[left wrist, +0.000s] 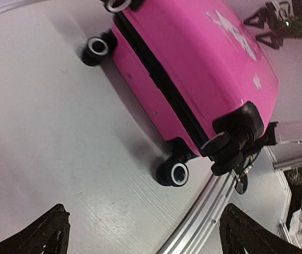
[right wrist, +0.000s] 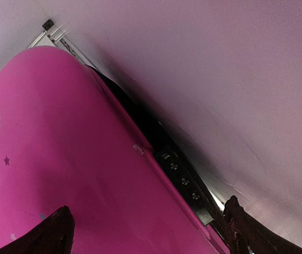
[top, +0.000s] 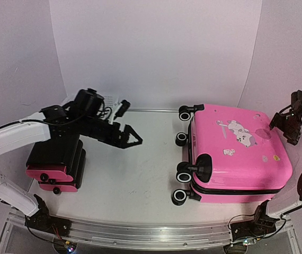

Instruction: Open, take out, and arrange the luggage

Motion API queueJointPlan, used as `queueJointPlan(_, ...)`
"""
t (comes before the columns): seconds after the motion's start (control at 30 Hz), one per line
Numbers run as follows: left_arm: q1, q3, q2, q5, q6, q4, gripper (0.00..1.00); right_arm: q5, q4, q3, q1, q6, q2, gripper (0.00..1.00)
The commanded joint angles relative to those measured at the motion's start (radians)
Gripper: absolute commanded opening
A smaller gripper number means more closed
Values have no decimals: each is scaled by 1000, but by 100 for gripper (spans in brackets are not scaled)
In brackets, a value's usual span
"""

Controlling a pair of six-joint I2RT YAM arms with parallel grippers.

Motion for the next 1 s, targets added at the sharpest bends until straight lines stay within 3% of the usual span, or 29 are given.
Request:
queueJointPlan(0.0, -129, 97, 127, 58, -30, 137, 99, -180, 50, -25, -69, 60, 10, 98)
queueJointPlan(0.17, -202, 143, 232, 95, -49, 185, 99, -294, 78, -68, -91, 73, 28, 98)
queueJointPlan(0.33, -215, 145, 239, 77, -63, 209, 99, -453, 177, -137, -65, 120, 28, 97)
queueJointPlan(0.5, -216, 147, 228, 25, -62, 197, 99, -438, 265, -174, 223, 237, 33, 97)
queueJointPlan(0.73, -213, 171, 190, -227, -29, -6, 99, -309, 445, -103, 684, 434, 141, 97)
queueJointPlan(0.83, -210, 169, 176, -273, -47, -77, 99, -311, 409, -6, 764, 388, 193, 98)
queueJointPlan(0.97, -212, 130, 162, -217, -85, -77, 99, -169, 244, 14, 730, 235, 68, 98)
